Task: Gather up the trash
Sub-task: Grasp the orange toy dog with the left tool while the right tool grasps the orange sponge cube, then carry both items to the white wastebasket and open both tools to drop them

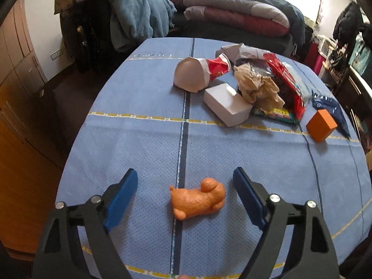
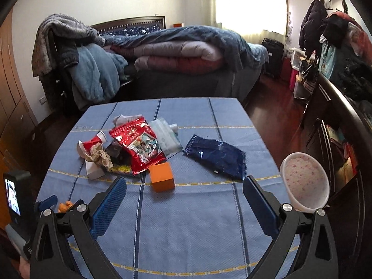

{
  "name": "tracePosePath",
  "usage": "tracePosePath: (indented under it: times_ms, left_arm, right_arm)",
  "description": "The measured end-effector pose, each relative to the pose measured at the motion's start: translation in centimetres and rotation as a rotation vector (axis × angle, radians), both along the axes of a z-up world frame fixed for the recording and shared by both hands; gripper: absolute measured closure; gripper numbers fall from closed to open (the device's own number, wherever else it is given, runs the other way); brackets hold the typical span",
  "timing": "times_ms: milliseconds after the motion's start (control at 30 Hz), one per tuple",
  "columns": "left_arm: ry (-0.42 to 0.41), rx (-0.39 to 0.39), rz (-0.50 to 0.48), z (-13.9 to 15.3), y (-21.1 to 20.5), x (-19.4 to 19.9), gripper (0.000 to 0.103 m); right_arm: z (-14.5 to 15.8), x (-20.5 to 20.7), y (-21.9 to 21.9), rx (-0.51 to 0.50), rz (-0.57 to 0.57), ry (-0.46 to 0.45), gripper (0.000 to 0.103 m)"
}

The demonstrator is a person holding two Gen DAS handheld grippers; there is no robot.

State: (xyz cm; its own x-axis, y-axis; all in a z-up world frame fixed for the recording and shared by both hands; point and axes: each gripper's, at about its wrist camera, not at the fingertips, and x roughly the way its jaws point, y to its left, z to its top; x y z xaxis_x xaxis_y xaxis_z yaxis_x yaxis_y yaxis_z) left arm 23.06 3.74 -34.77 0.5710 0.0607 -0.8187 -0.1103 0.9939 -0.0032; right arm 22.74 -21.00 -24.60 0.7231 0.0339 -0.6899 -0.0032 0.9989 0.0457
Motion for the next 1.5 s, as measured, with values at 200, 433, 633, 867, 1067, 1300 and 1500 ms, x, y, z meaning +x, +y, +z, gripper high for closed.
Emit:
tracePosePath:
  times_ms: [200,433,633,867,1067,1300,1500]
  left_arm:
    - [-0.016,0.028,-0.025,0.3,-0.8,-0.5,0.044]
    - [-0.032,0.014,-0.030,0.5,-0.7,-0.7,0.060]
    - [-0.031,-0.017,-0.022,0.7,-0.2,-0.8,0.060]
    - [-0.042,-0.028,-0.028,1.0,-0.1,-0.9,0.060]
    - [-0.067,-0.029,-0.045,2.0,-0.7,-1.1,0.060]
    - [-0.121,-0.020,-0.088,4.4,-2.6,-1.4,0.060]
    - [-0.170,-0.044,-0.192,6.8,-6.4,-0.4,0.060]
  right_arm:
    - [-1.8,2.2,1.1,-0.007,0.018,0.040,0.003]
    - [-4.8,5.4,2.5,-0.005,0.044,0.109,0.012]
    - [-8.2,8.1,4.4,-0.038,0.099,0.213,0.044]
    - [-9.2,8.4,5.2,-0.065,0.120,0.217,0.068]
    - [-8.5,7.4,4.4,-0.038,0.117,0.194,0.068]
    - [-6.5,5.7,2.1,-0.007,0.085,0.152,0.068]
    - [-4.9,3.9,-2.4,0.019,0.006,0.106,0.068]
